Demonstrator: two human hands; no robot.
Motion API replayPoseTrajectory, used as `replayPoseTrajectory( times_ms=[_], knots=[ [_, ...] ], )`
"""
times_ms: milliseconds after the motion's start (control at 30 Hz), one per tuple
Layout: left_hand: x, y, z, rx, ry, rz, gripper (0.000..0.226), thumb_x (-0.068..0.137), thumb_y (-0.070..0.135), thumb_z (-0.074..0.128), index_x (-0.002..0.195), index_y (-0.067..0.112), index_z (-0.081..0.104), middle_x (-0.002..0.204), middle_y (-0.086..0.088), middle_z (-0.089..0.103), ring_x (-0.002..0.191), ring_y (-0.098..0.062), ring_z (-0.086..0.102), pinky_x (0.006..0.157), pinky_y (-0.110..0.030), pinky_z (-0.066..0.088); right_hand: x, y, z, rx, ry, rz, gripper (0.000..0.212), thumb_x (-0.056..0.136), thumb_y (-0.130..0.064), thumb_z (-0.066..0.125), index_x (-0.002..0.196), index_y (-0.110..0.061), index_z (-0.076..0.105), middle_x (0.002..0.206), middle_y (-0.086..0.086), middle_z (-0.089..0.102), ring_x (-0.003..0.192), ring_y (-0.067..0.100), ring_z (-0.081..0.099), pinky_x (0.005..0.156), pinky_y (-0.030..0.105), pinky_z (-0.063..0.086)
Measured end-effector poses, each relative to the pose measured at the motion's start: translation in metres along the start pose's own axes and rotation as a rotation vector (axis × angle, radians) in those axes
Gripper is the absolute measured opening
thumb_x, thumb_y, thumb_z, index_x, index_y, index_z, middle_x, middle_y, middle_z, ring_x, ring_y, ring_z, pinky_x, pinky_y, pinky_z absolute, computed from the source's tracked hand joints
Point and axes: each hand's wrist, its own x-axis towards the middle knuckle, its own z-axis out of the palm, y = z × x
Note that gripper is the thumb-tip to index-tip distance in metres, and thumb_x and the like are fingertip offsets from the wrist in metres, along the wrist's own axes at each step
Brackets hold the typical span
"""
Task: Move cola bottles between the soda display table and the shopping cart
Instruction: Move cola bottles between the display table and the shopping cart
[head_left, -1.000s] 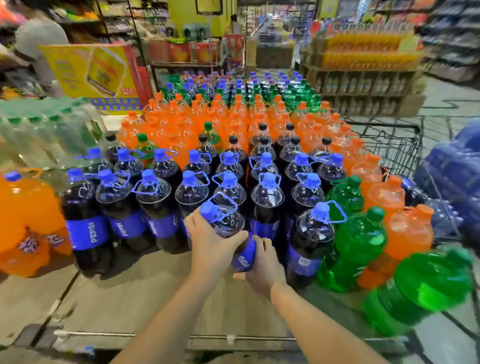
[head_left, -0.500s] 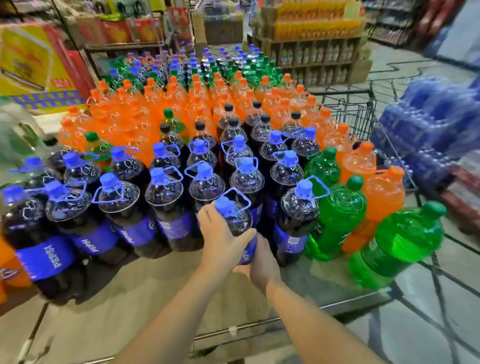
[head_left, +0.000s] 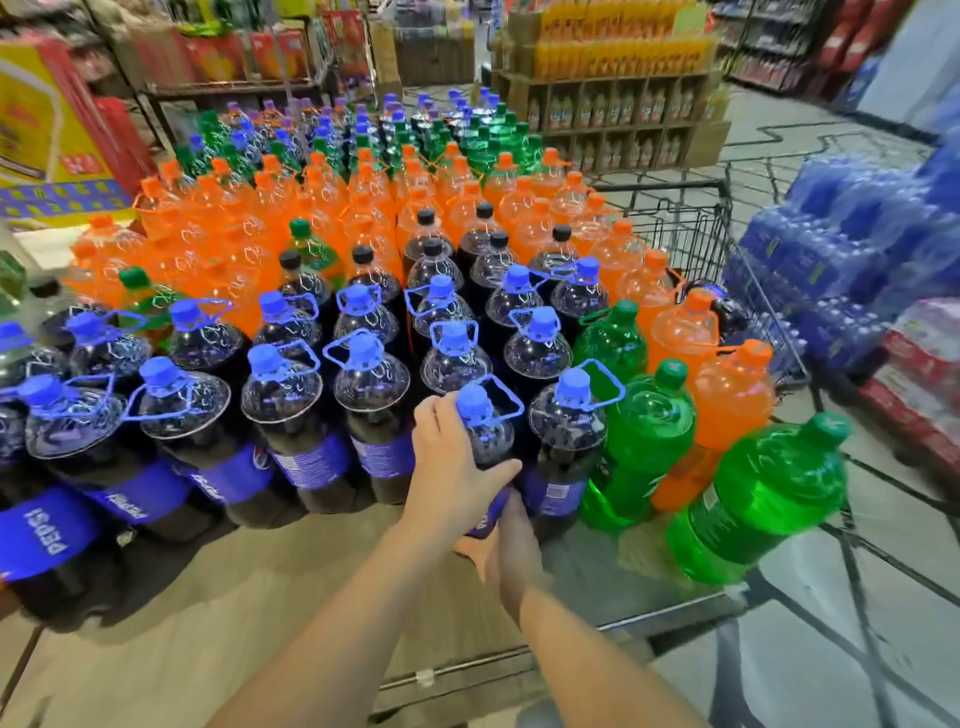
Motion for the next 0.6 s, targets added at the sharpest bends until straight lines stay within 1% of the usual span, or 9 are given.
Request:
replayPoseTrajectory(
  times_ms=[33, 67, 167, 200, 233, 300, 467, 533, 600],
  knots=[
    [0.001, 0.000, 0.000, 0.003, -0.009, -0.003, 0.097, 0.076, 0.036, 0.092, 0.149, 0.010, 0.033, 0.142, -0.005, 0.027, 0.133, -0.023, 0.031, 0.109, -0.024, 0.025, 0.000, -0.001, 0.000, 0.039, 0.008, 0.024, 0.043, 0.108, -0.052, 0.038, 0.133, -0.027, 0.063, 0.128, 0.007, 0.072, 0.114, 0.030, 0.070, 0.096, 0.063, 0.053],
    [0.002, 0.000, 0.000, 0.010, -0.021, -0.005, 0.097, 0.076, 0.036, 0.092, 0.148, 0.009, 0.033, 0.143, -0.006, 0.028, 0.133, -0.022, 0.030, 0.108, -0.023, 0.024, -0.001, -0.004, -0.001, -0.090, 0.024, -0.029, 0.041, 0.107, -0.052, 0.041, 0.132, -0.028, 0.063, 0.126, 0.006, 0.073, 0.110, 0.027, 0.072, 0.092, 0.062, 0.056],
    [0.004, -0.002, -0.002, 0.040, -0.039, 0.014, 0.096, 0.075, 0.039, 0.093, 0.145, 0.007, 0.035, 0.143, -0.009, 0.030, 0.132, -0.023, 0.030, 0.105, -0.020, 0.021, 0.005, 0.005, -0.015, -0.452, -0.096, -0.093, 0.027, 0.099, -0.030, 0.068, 0.122, -0.027, 0.054, 0.109, -0.007, 0.070, 0.088, 0.000, 0.071, 0.074, 0.026, 0.060],
    [0.003, -0.003, -0.005, 0.043, -0.048, 0.018, 0.096, 0.075, 0.039, 0.093, 0.144, 0.006, 0.035, 0.143, -0.010, 0.030, 0.132, -0.024, 0.031, 0.104, -0.020, 0.021, 0.009, 0.007, -0.017, -0.552, -0.107, -0.076, 0.052, 0.087, -0.028, 0.081, 0.127, -0.036, 0.049, 0.111, -0.013, 0.065, 0.094, -0.001, 0.068, 0.077, 0.024, 0.059],
    [0.003, -0.003, -0.008, 0.040, -0.060, 0.021, 0.096, 0.076, 0.039, 0.093, 0.145, 0.005, 0.034, 0.143, -0.010, 0.029, 0.132, -0.025, 0.031, 0.103, -0.021, 0.022, 0.010, 0.008, -0.018, -0.606, -0.083, -0.045, 0.072, 0.074, -0.032, 0.088, 0.131, -0.041, 0.046, 0.118, -0.014, 0.065, 0.104, 0.006, 0.067, 0.085, 0.031, 0.059],
    [0.002, -0.002, -0.012, 0.036, -0.085, 0.027, 0.098, 0.078, 0.039, 0.092, 0.147, 0.003, 0.031, 0.145, -0.011, 0.026, 0.134, -0.029, 0.032, 0.105, -0.025, 0.026, 0.004, 0.006, -0.019, -0.701, -0.040, -0.069, 0.083, 0.062, -0.039, 0.091, 0.134, -0.032, 0.050, 0.125, -0.008, 0.067, 0.115, 0.018, 0.066, 0.097, 0.041, 0.055],
    [0.000, 0.001, -0.018, 0.048, -0.137, 0.037, 0.102, 0.081, 0.045, 0.089, 0.150, 0.003, 0.027, 0.154, -0.014, 0.019, 0.139, -0.037, 0.031, 0.114, -0.040, 0.034, -0.024, -0.006, -0.027, -0.753, 0.085, -0.096, 0.081, 0.063, -0.042, 0.092, 0.132, -0.029, 0.053, 0.125, -0.004, 0.070, 0.116, 0.022, 0.066, 0.095, 0.039, 0.054],
    [0.001, 0.000, -0.020, 0.054, -0.160, 0.047, 0.105, 0.081, 0.046, 0.089, 0.152, 0.001, 0.025, 0.155, -0.017, 0.019, 0.139, -0.041, 0.031, 0.116, -0.044, 0.034, -0.037, -0.008, -0.035, -0.848, 0.130, -0.122, 0.085, 0.064, -0.048, 0.089, 0.137, -0.031, 0.050, 0.128, -0.002, 0.068, 0.118, 0.025, 0.065, 0.090, 0.037, 0.052],
    [0.003, -0.001, -0.023, 0.081, -0.192, 0.065, 0.111, 0.081, 0.048, 0.087, 0.155, -0.003, 0.022, 0.155, -0.021, 0.020, 0.140, -0.043, 0.030, 0.118, -0.044, 0.030, -0.054, -0.013, -0.048, -0.955, 0.154, -0.168, 0.074, 0.073, -0.046, 0.084, 0.136, -0.029, 0.050, 0.128, 0.001, 0.065, 0.120, 0.028, 0.062, 0.091, 0.039, 0.052]
  ],
)
